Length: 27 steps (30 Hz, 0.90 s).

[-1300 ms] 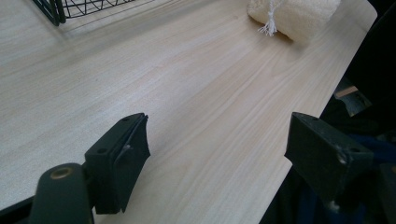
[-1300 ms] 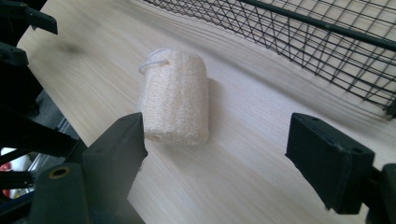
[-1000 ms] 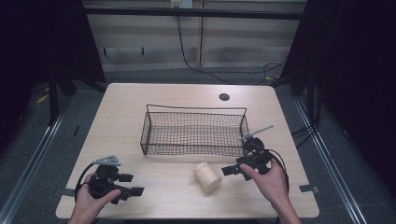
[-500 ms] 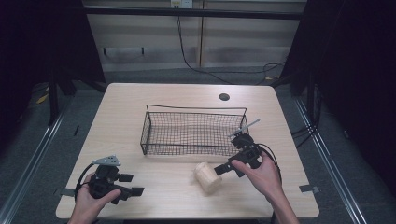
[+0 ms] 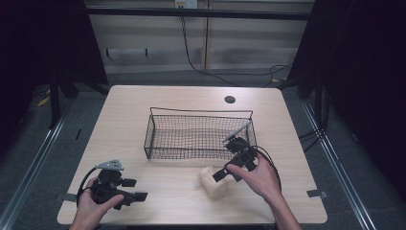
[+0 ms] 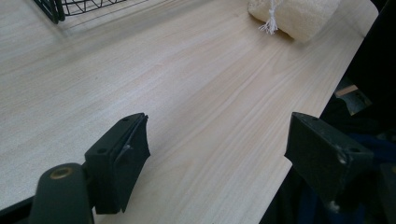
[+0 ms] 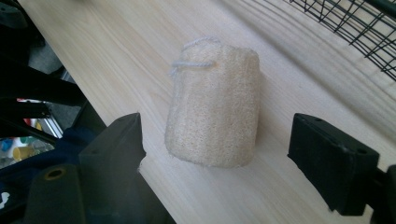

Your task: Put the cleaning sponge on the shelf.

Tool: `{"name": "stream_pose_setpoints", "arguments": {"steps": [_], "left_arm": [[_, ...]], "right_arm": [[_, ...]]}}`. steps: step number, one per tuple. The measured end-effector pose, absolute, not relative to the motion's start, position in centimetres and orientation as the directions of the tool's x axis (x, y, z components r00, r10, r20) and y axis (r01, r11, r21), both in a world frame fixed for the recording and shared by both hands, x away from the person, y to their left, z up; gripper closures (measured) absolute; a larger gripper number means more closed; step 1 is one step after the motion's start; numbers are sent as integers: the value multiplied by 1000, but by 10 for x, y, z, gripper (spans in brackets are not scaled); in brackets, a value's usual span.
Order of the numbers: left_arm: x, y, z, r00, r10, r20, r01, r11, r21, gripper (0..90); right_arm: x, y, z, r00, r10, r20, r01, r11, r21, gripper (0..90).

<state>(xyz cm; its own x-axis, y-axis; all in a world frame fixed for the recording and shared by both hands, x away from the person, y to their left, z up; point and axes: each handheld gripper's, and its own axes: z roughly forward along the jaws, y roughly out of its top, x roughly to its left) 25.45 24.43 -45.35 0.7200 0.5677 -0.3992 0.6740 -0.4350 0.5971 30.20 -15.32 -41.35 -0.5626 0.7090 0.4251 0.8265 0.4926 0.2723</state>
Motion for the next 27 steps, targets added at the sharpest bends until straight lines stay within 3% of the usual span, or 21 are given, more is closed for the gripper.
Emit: {"name": "stream_pose_setpoints", "arguments": {"steps": [27], "left_arm": [[255,244,-454,716,569,-404,679,-434,593,208]], "right_arm": [[313,-121,-441,-567,711,416,812,568,136,172]]}}
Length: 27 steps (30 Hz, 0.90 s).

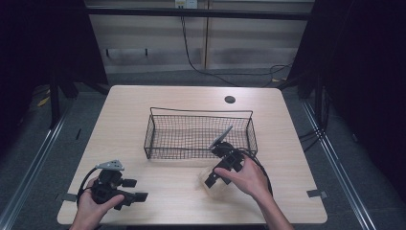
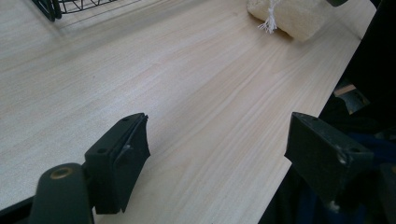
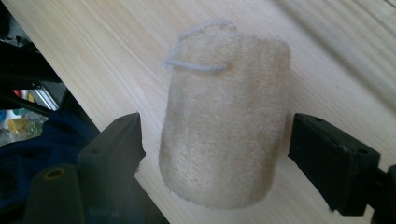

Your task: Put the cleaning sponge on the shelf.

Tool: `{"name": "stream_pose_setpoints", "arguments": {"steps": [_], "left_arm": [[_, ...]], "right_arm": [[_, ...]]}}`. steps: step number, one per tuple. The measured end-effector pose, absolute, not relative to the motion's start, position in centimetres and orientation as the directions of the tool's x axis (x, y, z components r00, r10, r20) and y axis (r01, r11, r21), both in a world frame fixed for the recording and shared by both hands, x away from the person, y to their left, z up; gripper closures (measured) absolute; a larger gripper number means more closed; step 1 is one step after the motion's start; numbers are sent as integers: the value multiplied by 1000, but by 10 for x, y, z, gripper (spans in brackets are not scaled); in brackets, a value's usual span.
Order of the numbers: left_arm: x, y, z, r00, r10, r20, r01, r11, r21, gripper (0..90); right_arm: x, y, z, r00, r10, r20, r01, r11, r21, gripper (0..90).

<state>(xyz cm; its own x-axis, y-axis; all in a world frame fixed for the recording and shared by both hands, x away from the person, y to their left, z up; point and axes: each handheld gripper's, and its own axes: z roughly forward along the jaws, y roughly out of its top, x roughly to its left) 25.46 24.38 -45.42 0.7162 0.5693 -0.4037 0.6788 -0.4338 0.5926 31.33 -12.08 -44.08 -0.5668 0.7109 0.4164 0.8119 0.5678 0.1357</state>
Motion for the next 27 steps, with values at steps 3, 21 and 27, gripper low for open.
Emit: {"name": "stream_pose_setpoints", "arguments": {"steps": [3,21,27], "left_arm": [[254,244,-454,717,568,-404,678,-434,593,208],[255,244,-454,720,563,-405,675,-434,597,208],[254,244,-454,719,563,-407,677,-433,596,208]], "right_arm": [[314,-114,-445,-567,716,407,811,573,120,175],[314,-99,-465,-584,714,387,785,617,47,249],[313,-97,-464,-593,710,381,779,626,45,253]]}}
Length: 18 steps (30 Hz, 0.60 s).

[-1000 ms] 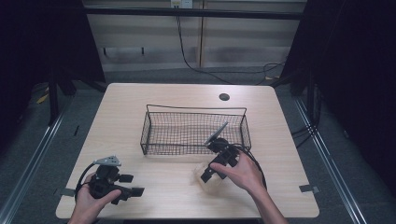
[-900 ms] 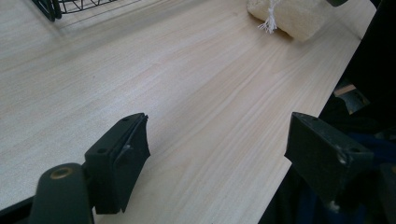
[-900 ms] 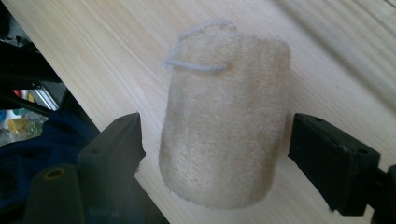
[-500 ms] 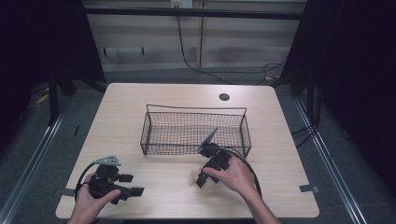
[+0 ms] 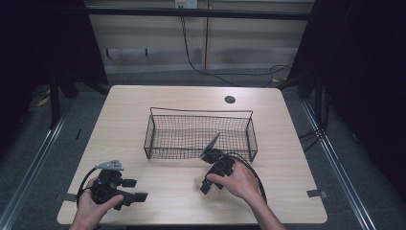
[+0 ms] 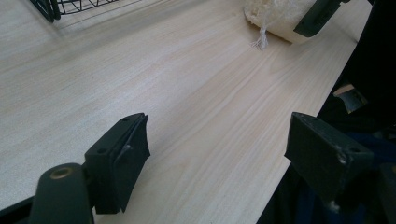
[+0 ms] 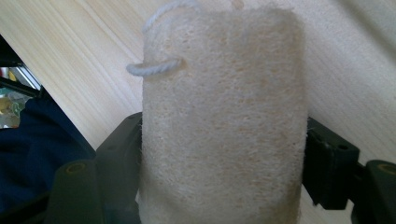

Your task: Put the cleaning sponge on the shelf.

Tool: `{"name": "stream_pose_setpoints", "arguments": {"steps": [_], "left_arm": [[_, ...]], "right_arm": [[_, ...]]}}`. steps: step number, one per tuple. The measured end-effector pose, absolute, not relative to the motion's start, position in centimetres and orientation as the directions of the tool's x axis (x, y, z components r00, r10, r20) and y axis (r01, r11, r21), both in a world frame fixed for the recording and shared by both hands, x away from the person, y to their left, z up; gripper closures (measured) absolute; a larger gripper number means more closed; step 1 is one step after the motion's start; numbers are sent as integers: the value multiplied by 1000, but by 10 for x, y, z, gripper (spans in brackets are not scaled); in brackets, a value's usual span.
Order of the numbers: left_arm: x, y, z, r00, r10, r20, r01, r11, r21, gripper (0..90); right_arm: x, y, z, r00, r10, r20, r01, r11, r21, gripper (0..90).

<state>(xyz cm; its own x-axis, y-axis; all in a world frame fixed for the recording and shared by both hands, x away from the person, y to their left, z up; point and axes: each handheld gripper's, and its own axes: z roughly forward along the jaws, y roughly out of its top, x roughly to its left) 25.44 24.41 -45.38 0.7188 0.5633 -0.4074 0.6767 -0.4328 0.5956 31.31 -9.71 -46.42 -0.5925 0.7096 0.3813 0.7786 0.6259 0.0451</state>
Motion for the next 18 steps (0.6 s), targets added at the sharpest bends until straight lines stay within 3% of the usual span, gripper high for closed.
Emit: {"name": "stream_pose_setpoints", "arguments": {"steps": [18], "left_arm": [[254,244,-453,721,561,-406,675,-436,596,208]], "right_arm": [[310,-99,-455,-609,708,356,769,637,50,256]]}}
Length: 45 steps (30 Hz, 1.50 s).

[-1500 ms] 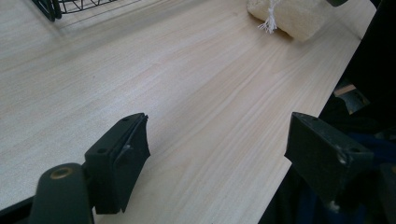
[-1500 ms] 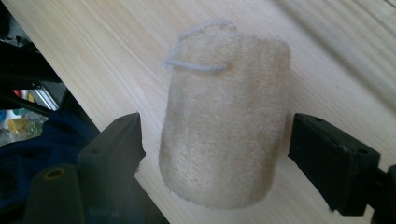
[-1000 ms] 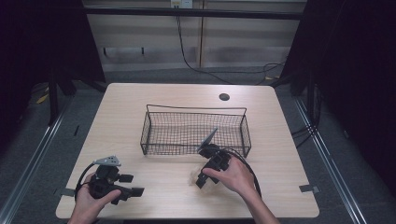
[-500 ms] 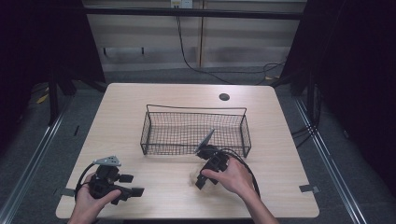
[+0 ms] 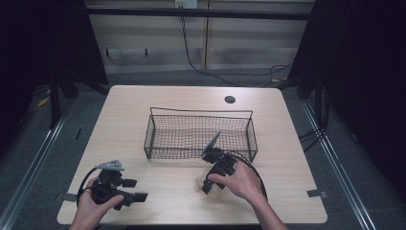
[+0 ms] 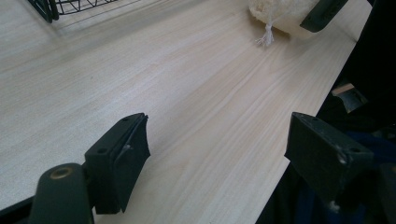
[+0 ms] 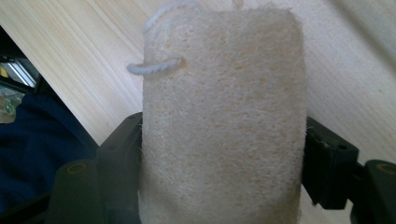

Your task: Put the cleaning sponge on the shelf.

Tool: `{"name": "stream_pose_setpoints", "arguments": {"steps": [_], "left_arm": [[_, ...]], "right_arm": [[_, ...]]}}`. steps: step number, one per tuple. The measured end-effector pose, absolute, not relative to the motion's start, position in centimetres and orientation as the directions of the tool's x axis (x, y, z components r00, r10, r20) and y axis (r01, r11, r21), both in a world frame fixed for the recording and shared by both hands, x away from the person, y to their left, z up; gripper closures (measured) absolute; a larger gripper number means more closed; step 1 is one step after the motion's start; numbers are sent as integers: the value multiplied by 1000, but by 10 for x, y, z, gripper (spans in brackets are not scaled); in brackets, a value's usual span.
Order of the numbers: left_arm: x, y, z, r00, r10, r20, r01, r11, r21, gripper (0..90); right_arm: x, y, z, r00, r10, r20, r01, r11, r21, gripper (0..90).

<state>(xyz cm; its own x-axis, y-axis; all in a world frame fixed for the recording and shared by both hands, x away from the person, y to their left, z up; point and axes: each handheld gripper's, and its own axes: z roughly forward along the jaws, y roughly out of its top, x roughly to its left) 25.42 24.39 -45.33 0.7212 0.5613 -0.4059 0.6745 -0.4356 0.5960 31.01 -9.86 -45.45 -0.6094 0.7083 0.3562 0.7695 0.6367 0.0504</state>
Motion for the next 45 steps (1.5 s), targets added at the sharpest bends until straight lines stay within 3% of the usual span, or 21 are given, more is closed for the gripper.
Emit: {"name": "stream_pose_setpoints", "arguments": {"steps": [45], "left_arm": [[254,244,-453,718,570,-400,675,-428,601,208]], "right_arm": [[314,-115,-399,-634,673,380,748,659,81,256]]}}
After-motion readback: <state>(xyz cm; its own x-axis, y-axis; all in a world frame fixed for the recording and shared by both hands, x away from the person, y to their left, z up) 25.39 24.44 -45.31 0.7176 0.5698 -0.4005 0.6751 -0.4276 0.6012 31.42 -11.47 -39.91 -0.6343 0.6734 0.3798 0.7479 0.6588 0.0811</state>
